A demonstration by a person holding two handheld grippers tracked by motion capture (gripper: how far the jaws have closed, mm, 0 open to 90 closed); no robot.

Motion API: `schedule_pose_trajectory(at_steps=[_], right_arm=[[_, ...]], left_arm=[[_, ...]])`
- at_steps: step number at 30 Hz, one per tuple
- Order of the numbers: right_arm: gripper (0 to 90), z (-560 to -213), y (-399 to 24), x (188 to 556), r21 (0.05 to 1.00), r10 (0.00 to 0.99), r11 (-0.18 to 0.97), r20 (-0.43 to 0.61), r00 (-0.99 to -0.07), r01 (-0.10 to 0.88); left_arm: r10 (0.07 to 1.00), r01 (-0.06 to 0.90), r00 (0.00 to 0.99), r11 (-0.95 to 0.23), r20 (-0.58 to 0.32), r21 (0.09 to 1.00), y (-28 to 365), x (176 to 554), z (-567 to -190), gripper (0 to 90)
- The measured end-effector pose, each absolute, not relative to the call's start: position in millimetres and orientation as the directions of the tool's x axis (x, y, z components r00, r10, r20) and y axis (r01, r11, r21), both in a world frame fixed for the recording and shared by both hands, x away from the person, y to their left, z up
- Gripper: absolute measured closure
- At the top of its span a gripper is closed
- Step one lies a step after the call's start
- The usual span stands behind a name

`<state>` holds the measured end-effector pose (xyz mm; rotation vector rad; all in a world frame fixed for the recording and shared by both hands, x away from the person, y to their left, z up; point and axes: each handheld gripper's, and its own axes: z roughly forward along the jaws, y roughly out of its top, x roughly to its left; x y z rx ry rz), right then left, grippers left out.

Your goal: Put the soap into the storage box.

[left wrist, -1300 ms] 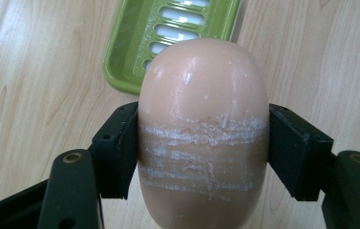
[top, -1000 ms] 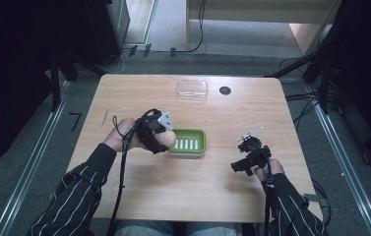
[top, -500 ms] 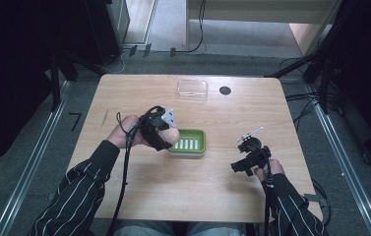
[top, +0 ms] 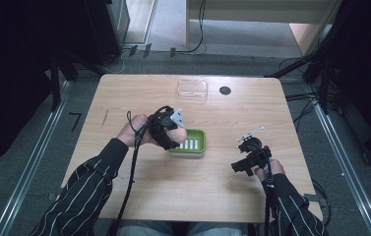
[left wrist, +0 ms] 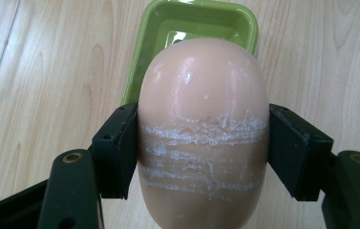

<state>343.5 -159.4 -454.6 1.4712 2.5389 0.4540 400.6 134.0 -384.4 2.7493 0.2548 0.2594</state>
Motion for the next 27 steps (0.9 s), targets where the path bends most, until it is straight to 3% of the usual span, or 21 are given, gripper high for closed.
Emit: schedule_pose_trajectory(at_steps=[27], right_arm=[[14.0,-454.1,-160.1,342.0,0.343,0.869,0.465,0.0,-0.495,0.816]], left_arm=[[0.194,0.115,0.967,-0.911,0.167,0.395,120.9,407.4,-396.3,33.9]])
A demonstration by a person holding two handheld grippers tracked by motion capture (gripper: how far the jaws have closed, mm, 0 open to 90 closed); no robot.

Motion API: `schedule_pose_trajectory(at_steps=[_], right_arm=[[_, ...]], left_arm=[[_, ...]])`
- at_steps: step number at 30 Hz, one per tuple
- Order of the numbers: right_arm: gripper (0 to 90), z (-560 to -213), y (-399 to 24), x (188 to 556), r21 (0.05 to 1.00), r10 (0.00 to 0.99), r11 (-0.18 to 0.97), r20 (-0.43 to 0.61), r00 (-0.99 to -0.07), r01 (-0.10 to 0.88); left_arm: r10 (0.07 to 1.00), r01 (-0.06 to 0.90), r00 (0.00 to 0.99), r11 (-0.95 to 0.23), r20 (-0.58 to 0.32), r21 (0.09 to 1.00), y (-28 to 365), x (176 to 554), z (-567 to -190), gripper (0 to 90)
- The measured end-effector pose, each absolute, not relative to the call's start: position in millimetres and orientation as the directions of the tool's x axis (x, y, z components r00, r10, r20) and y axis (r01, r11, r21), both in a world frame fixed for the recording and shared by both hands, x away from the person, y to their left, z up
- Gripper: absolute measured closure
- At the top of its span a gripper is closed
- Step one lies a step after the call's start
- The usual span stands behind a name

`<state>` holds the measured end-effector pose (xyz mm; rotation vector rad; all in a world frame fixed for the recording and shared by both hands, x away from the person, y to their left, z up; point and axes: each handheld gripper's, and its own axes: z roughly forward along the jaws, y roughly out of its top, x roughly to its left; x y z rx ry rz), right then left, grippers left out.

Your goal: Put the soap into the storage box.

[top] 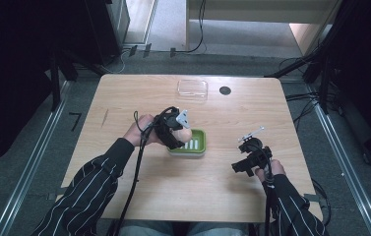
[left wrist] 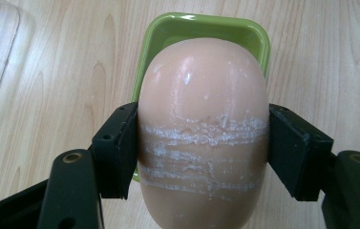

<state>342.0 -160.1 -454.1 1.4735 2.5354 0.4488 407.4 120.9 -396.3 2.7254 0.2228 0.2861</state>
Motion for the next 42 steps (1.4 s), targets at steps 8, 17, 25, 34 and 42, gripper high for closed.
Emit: schedule_pose_trajectory(at_steps=[8,17,25,34,42], right_arm=[[14.0,-453.9,-160.5,342.0,0.345,0.869,0.465,0.0,-0.495,0.816],[14.0,-453.9,-160.5,341.7,0.343,0.866,0.47,-0.003,-0.5,0.813],[14.0,-453.9,-160.9,340.9,0.345,0.869,0.464,0.0,-0.495,0.816],[14.0,-453.9,-161.2,340.8,0.343,0.871,0.46,0.004,-0.491,0.819],[14.0,-454.1,-161.7,341.2,0.342,0.87,0.463,0.0,-0.493,0.818]], left_arm=[[0.189,0.105,0.966,-0.909,0.176,0.404,114.9,410.1,-402.0,33.9],[0.194,0.104,0.964,-0.902,0.18,0.418,111.5,411.3,-407.2,33.9],[0.192,0.105,0.967,-0.9,0.167,0.424,108.4,413.8,-417.9,33.9],[0.193,0.11,0.967,-0.904,0.165,0.413,105.8,417.8,-424.9,33.9],[0.191,0.11,0.968,-0.905,0.161,0.411,102.3,420.6,-430.7,33.8]])
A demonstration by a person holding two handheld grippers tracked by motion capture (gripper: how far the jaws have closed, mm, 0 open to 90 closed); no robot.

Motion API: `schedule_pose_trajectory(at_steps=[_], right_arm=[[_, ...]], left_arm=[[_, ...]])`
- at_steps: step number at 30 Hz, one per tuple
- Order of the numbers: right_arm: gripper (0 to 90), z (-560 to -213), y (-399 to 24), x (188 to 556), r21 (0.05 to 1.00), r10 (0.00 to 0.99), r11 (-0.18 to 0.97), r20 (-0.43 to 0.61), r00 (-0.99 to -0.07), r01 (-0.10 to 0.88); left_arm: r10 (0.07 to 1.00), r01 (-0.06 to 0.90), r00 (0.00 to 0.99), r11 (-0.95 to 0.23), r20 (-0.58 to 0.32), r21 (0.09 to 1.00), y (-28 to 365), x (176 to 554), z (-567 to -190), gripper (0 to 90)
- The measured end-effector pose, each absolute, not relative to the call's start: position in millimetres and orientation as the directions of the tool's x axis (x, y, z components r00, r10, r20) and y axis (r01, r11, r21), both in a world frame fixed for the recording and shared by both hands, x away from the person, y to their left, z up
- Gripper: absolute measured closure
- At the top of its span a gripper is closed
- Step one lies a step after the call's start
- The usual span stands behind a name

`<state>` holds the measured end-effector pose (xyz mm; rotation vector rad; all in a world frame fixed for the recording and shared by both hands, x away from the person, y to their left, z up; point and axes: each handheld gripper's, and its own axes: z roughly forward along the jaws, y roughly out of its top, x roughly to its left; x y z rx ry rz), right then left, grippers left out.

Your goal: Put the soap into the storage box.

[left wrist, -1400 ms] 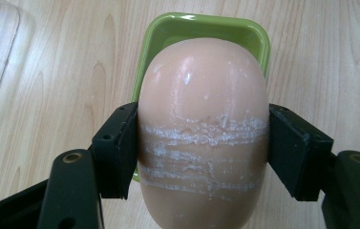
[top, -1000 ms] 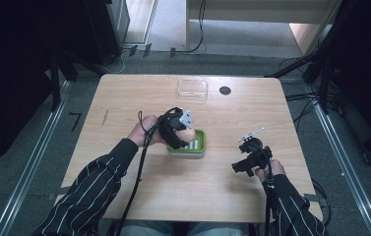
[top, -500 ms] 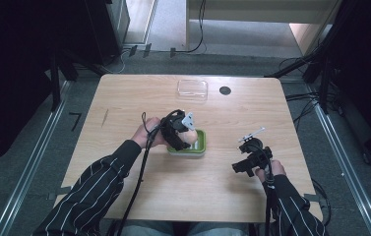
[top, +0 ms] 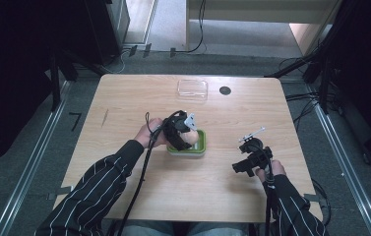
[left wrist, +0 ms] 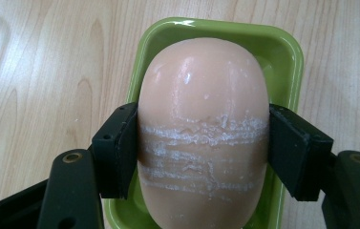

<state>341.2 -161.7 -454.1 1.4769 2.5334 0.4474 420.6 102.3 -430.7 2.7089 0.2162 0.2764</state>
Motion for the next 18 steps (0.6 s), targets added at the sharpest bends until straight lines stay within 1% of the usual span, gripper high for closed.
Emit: schedule_pose_trajectory(at_steps=[18], right_arm=[[14.0,-454.4,-161.2,341.1,0.34,0.87,0.462,0.004,-0.493,0.819]], left_arm=[[0.203,0.119,0.965,-0.902,0.165,0.414,99.9,421.6,-437.8,33.7]])
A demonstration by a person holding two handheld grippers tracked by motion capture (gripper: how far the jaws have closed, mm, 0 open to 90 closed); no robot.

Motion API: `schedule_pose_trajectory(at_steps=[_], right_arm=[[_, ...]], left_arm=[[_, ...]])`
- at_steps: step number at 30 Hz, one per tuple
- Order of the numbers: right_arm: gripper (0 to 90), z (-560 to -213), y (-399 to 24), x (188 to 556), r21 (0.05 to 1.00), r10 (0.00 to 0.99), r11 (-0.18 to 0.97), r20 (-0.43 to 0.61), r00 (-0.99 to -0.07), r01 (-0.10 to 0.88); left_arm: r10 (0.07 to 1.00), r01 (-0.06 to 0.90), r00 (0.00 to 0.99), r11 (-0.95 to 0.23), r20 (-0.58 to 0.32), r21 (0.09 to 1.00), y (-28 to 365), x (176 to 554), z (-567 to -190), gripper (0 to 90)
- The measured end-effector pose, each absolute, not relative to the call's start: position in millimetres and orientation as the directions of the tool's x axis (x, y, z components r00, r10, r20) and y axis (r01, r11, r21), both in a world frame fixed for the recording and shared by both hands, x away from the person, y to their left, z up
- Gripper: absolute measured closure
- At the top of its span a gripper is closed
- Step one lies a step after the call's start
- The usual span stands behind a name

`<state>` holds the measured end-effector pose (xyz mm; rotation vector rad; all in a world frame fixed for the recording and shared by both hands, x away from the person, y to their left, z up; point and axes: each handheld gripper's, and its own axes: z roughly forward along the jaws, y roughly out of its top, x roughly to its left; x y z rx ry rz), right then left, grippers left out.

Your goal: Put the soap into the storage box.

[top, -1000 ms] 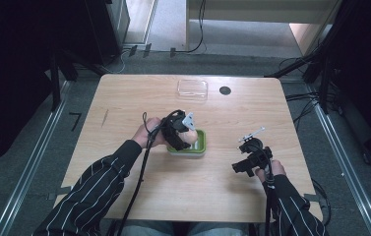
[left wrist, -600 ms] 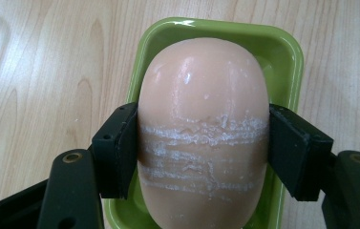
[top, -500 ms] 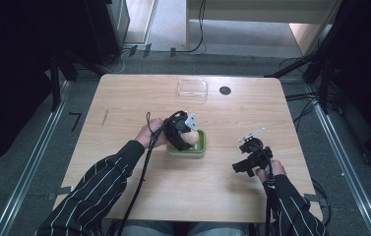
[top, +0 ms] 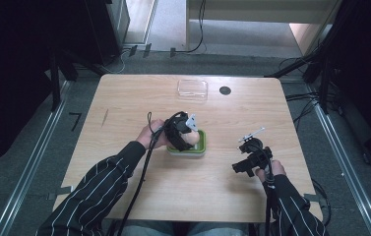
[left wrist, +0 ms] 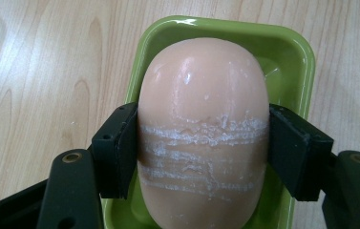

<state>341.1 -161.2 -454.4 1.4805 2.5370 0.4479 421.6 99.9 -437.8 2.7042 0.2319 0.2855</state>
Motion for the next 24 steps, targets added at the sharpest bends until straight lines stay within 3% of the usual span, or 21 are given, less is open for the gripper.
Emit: schedule_pose_trajectory(at_steps=[24], right_arm=[[14.0,-455.0,-161.4,341.3,0.333,0.872,0.462,0.003,-0.49,0.822]], left_arm=[[0.208,0.115,0.962,-0.895,0.176,0.432,101.2,420.2,-440.1,34.4]])
